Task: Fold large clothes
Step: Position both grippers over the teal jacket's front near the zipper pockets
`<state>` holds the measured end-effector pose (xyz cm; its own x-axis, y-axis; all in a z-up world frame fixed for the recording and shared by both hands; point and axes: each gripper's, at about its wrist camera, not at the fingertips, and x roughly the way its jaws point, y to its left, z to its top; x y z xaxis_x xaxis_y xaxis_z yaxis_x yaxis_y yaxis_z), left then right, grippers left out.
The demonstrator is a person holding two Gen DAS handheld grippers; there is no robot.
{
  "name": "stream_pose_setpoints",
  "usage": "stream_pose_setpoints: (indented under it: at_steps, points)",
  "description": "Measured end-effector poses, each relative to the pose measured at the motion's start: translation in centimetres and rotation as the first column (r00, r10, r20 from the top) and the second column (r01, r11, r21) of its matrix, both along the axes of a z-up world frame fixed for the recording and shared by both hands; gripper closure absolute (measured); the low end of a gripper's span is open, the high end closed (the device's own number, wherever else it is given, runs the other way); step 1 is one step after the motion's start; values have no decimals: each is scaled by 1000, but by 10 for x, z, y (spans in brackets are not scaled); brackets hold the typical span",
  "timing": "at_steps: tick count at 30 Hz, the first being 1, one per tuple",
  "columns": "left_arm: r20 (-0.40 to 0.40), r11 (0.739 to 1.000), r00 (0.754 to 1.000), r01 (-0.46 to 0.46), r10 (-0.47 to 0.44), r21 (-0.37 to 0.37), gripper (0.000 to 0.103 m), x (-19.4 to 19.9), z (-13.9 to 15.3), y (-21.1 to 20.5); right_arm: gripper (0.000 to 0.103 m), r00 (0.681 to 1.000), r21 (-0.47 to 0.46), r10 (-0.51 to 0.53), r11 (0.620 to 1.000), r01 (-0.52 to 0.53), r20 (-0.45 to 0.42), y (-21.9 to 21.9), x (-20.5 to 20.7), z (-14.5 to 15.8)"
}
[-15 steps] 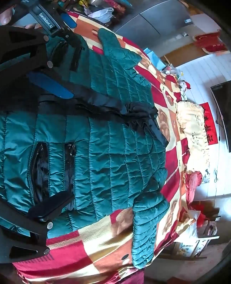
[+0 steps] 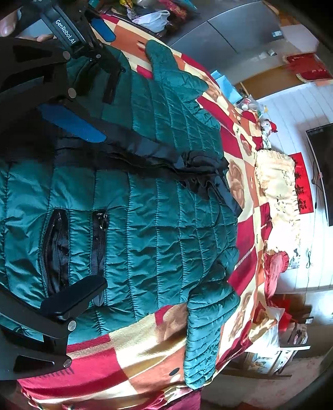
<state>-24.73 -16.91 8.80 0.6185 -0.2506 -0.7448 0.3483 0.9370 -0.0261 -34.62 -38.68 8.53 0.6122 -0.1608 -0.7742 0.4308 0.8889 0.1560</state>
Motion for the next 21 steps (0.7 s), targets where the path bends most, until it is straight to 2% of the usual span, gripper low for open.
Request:
stream_pose_setpoints:
  at_steps: [2,3,7,10,11,14,16,18,21]
  points:
    - [0,1000,1000,-2,2,-1,0,0,0,0,0,1000,1,-2,1000,2,-1,-2,0,-1]
    - [-1,1000,1000,-2,2,-2,0,0,0,0,0,1000,-28,5,1000,-5,8,-2,2,-1]
    - [-7,1000,1000,6,-6,-3,0,0,0,-3,0,998,38,-3,999,5,-56,-4,5,0]
    - [-4,1000,1000,11,-11,-1,0,-1,0,-4,0,998,25,1,1000,1,-62,-4,7,-1]
    - [-5,1000,1000,10,-10,-1,0,-1,0,-5,0,995,35,-6,999,9,-96,-4,7,-1]
    - [-4,1000,1000,8,-8,-2,0,-1,0,-5,0,996,34,-1,999,4,-87,-3,8,-2]
    - [-4,1000,1000,9,-9,-2,0,-1,0,-5,0,1000,33,5,999,-4,-28,-3,7,-2]
    - [-4,1000,1000,9,-9,-1,0,-1,0,-5,0,1000,20,8,1000,-8,-11,-3,7,-2]
    - [-3,1000,1000,9,-9,-1,0,-1,0,-5,0,999,24,10,1000,-9,-51,-2,10,-2]
